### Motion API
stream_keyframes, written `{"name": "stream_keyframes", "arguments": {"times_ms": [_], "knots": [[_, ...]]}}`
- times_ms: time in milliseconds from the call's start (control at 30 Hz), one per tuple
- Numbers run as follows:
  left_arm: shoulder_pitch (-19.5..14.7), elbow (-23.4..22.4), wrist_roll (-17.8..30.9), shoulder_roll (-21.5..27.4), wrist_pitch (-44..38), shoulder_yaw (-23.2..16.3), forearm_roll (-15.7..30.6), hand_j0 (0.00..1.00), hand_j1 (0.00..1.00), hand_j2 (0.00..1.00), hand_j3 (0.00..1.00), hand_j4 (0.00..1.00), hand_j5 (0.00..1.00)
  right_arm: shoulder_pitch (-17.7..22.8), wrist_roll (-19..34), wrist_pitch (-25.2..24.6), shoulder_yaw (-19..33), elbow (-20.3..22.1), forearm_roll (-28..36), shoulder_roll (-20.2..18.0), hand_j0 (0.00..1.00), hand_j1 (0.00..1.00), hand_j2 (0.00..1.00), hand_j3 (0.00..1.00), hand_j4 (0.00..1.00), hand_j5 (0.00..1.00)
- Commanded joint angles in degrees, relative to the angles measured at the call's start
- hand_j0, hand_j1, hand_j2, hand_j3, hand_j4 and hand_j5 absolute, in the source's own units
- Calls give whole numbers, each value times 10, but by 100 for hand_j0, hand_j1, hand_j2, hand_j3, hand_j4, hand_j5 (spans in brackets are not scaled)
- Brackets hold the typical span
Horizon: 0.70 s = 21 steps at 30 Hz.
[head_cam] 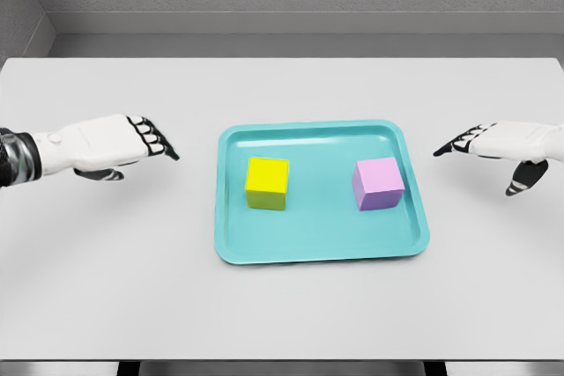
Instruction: Push two cubes
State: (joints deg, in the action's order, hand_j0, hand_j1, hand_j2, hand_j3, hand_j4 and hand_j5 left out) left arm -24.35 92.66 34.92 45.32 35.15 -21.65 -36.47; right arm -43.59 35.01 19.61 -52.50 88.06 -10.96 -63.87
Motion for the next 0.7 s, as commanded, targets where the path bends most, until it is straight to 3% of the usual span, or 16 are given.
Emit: {"name": "stream_keyframes", "arguments": {"times_ms": [0,133,400,500,567,667], "knots": [[0,-18,1,-22,-1,-2,-9,63,63,63,63,63,63,0,0,12,0,0,1,-1,100,100,100,100,100,100],[-8,-18,1,-71,-1,-3,-6,63,63,63,63,63,63,2,-1,15,0,-1,2,-1,100,100,100,100,100,100],[-8,-29,1,-83,-1,-11,-4,66,66,66,66,66,66,11,-39,55,1,4,4,-10,100,100,100,100,100,100],[-10,-28,1,-82,-1,-10,-1,67,67,67,67,67,67,23,-51,52,2,7,40,-14,100,100,100,100,100,100],[-13,-31,1,-84,-1,-10,-3,67,67,67,67,67,67,29,-52,47,4,7,57,-21,90,90,90,90,90,90],[-21,-48,1,-113,-1,-11,-4,67,67,67,67,67,67,34,-51,6,5,6,93,-21,88,88,88,88,88,88]]}}
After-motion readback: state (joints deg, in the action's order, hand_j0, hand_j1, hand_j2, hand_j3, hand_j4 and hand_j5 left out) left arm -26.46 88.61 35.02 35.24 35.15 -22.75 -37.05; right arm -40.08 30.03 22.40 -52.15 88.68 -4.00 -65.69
